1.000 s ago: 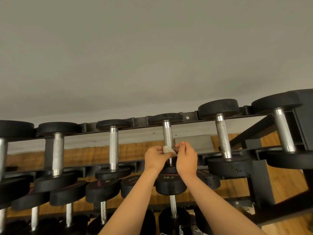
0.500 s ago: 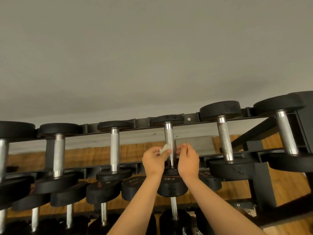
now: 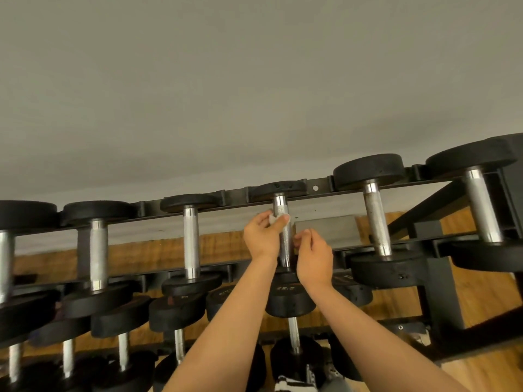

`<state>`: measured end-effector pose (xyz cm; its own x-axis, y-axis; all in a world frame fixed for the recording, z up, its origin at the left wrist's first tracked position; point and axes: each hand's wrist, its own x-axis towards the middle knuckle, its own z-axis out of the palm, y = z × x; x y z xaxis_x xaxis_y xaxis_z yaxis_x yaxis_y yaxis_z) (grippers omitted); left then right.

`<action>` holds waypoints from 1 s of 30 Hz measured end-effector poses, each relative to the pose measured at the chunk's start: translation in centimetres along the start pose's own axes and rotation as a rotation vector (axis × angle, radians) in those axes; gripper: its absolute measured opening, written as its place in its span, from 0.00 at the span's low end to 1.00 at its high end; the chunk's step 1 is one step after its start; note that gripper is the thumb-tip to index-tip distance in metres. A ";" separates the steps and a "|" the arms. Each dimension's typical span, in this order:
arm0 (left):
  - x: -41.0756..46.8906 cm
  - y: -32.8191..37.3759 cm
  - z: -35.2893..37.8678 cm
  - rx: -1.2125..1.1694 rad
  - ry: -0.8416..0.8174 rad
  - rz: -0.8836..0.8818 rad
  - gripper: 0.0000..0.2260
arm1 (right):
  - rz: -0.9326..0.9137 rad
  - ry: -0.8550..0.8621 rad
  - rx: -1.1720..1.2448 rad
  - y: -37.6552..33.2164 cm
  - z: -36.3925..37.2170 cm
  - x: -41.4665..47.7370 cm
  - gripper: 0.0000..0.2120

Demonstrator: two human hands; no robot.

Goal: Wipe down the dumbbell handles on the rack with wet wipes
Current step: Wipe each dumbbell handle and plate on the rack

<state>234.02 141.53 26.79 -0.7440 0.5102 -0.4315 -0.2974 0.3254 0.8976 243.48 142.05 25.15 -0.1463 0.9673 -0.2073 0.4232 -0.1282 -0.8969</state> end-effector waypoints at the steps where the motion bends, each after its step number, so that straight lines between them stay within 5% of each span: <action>1: 0.2 0.3 0.4 -0.023 0.002 -0.009 0.13 | 0.001 0.002 -0.002 0.0 0.0 0.1 0.15; 14: 0.7 0.3 1.1 0.008 0.131 0.014 0.03 | -0.002 0.003 -0.049 0.1 0.3 0.0 0.16; 19: 1.0 1.7 2.4 -0.142 0.176 -0.054 0.13 | -0.016 0.015 -0.084 0.3 0.5 0.1 0.17; 24: 0.9 1.0 2.3 -0.195 0.288 0.000 0.08 | -0.016 0.023 -0.110 0.6 0.7 0.2 0.17; 30: 1.6 1.7 1.6 -0.111 0.147 -0.060 0.12 | -0.014 0.021 -0.100 0.7 0.8 0.3 0.18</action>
<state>233.27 144.21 27.46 -0.8001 0.3676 -0.4740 -0.4021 0.2576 0.8786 242.99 142.06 24.12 -0.1344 0.9735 -0.1853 0.5083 -0.0928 -0.8562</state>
